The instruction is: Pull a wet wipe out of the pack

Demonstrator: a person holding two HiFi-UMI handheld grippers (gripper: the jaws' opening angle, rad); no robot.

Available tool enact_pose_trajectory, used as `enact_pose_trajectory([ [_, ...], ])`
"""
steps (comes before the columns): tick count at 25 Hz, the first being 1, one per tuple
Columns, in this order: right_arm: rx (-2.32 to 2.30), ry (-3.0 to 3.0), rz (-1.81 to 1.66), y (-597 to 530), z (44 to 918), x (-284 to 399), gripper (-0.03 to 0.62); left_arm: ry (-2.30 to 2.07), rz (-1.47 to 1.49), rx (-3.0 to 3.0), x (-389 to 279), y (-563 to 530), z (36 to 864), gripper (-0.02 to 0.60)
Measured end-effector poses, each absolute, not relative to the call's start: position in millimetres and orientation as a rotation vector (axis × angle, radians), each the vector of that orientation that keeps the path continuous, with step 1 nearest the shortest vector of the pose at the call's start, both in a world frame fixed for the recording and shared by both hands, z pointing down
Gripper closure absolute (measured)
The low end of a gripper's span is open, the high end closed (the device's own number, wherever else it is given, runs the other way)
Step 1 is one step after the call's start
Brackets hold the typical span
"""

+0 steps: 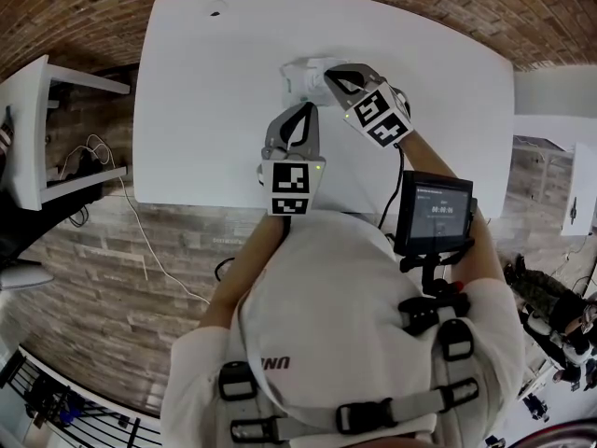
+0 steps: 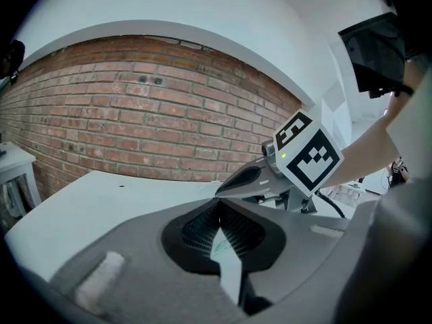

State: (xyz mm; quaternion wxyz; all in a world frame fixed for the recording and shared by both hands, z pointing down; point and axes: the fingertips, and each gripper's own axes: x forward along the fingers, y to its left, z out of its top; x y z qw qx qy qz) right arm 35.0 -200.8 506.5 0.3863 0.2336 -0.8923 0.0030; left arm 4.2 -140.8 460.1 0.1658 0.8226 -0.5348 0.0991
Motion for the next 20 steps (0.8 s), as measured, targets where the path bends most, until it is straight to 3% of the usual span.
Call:
enact_pose_trajectory([
  [20,0.629,-2.3,-0.02,-210,483,35,0.586,-1.517,0.267,2.353,9,-142,460,0.58],
])
